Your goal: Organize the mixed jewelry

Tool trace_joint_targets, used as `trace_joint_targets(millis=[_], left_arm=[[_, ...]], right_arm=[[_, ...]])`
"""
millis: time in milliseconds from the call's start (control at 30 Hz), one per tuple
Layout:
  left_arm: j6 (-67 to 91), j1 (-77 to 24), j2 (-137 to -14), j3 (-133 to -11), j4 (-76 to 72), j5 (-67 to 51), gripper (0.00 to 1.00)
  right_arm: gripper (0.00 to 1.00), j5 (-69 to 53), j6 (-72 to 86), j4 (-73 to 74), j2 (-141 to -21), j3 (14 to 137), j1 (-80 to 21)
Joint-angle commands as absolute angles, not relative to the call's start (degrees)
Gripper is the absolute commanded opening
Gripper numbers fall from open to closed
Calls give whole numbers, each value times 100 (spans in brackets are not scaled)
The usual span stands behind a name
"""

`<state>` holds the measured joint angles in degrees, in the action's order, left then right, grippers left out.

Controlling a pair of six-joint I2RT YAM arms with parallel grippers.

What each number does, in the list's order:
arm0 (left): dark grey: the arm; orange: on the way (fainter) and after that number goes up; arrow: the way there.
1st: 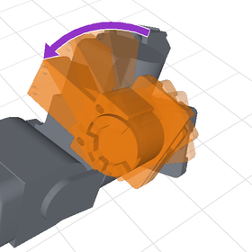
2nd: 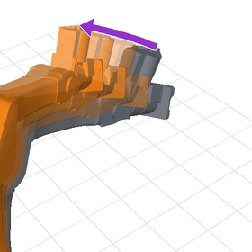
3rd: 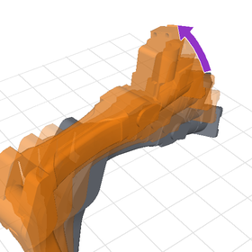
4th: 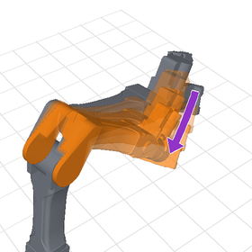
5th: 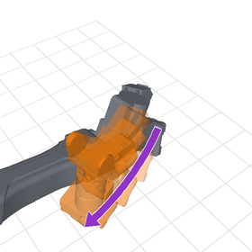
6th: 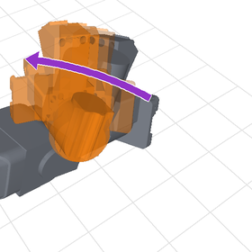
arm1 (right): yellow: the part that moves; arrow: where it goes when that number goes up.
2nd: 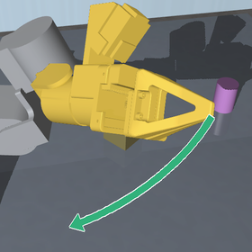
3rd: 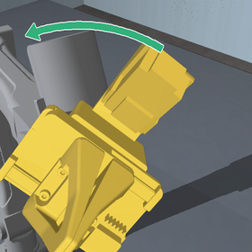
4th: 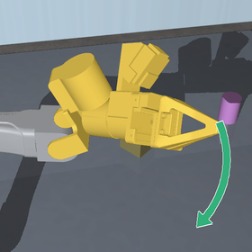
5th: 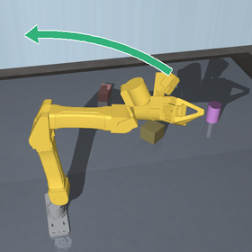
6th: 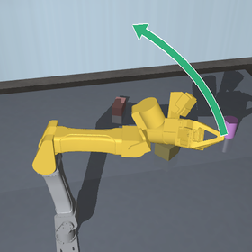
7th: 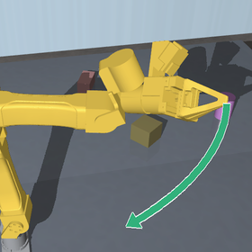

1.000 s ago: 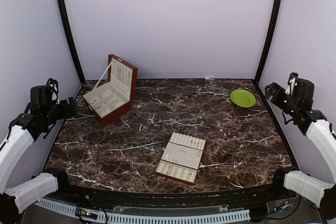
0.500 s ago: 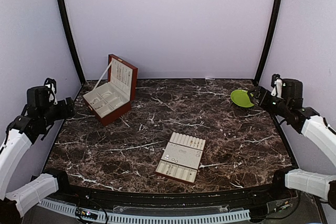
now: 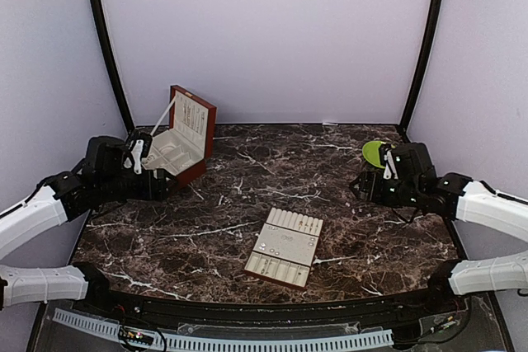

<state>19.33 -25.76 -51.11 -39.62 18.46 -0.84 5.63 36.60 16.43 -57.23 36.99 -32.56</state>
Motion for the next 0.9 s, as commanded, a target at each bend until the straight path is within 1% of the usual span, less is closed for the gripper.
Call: trace_joint_targets(millis=[0, 133, 267, 400, 533, 600, 867], left_arm=[[2772, -3241, -5238, -3885, 1322, 34, 83], [3305, -3982, -5326, -3803, 1113, 418, 82], [3726, -4494, -5468, -3803, 984, 642, 82], [3950, -4796, -5741, -3861, 870, 742, 82], [4044, -4899, -5972, -3934, 752, 773, 82], [4103, -4912, -6025, -3975, 708, 761, 82], [4272, -4913, -5916, -3891, 756, 827, 82]], right_arm=[[75, 1177, 4132, 1813, -6102, 3635, -3568], [62, 1360, 4077, 2072, -6700, 3936, -3638], [50, 1604, 4039, 2357, -7107, 4208, -3647], [41, 1957, 4023, 2623, -7306, 4306, -3622], [33, 1999, 3888, 2669, -7337, 4280, -3414], [29, 1786, 3817, 2615, -7326, 4197, -3194], [24, 1489, 3607, 2384, -7497, 4008, -2857]])
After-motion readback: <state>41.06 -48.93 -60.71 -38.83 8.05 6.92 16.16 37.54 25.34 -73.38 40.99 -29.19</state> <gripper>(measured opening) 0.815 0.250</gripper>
